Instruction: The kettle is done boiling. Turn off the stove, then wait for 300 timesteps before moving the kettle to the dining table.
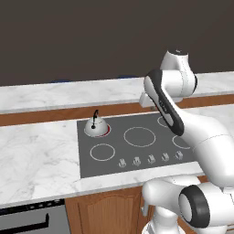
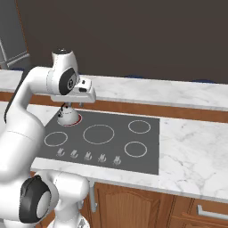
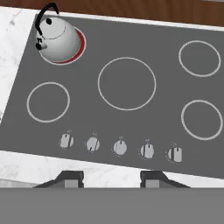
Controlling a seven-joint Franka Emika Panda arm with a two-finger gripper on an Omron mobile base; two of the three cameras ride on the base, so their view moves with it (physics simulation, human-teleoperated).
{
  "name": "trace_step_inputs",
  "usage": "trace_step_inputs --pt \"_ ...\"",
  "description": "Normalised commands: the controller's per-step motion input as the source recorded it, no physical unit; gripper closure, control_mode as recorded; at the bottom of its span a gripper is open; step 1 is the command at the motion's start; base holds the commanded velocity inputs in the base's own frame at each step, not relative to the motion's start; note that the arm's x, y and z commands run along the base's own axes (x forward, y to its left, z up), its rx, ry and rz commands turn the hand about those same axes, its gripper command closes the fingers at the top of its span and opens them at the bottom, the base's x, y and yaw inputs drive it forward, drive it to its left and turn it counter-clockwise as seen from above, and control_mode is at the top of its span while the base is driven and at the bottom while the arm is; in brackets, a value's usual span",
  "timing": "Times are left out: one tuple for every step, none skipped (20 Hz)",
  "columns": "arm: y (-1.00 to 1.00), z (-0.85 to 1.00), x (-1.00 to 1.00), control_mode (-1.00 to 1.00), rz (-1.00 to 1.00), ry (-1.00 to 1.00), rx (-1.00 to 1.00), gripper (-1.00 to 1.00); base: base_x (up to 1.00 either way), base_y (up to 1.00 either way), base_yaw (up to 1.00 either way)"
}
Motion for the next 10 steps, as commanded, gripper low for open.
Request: trace_step_inputs --pt "0.00 0.00 0.00 -1.00 0.00 0.00 0.00 -1.00 0.00 0.00 0.00" --pt "0.00 0.00 0.00 -1.00 0.03 0.00 0.00 -1.00 0.00 0.00 0.00" --pt "0.00 0.00 0.00 -1.00 0.06 0.00 0.00 -1.00 0.00 0.00 0.00" --pt "0.00 0.00 0.00 -1.00 0.08 0.00 0.00 -1.00 0.00 0.00 0.00" --pt "0.00 0.00 0.00 -1.00 0.10 0.00 0.00 -1.00 0.00 0.00 0.00" --pt "0.00 0.00 0.00 -1.00 0.13 0.00 0.00 -1.00 0.00 0.00 0.00" --pt "0.00 0.00 0.00 -1.00 0.14 0.00 0.00 -1.00 0.00 0.00 0.00" --pt "0.01 0.00 0.00 -1.00 0.16 0.00 -0.01 -1.00 0.00 0.00 0.00" --pt "0.00 0.00 0.00 -1.00 0.19 0.00 -0.01 -1.00 0.00 0.00 0.00" --pt "0.00 0.00 0.00 -1.00 0.19 0.00 -0.03 -1.00 0.00 0.00 0.00"
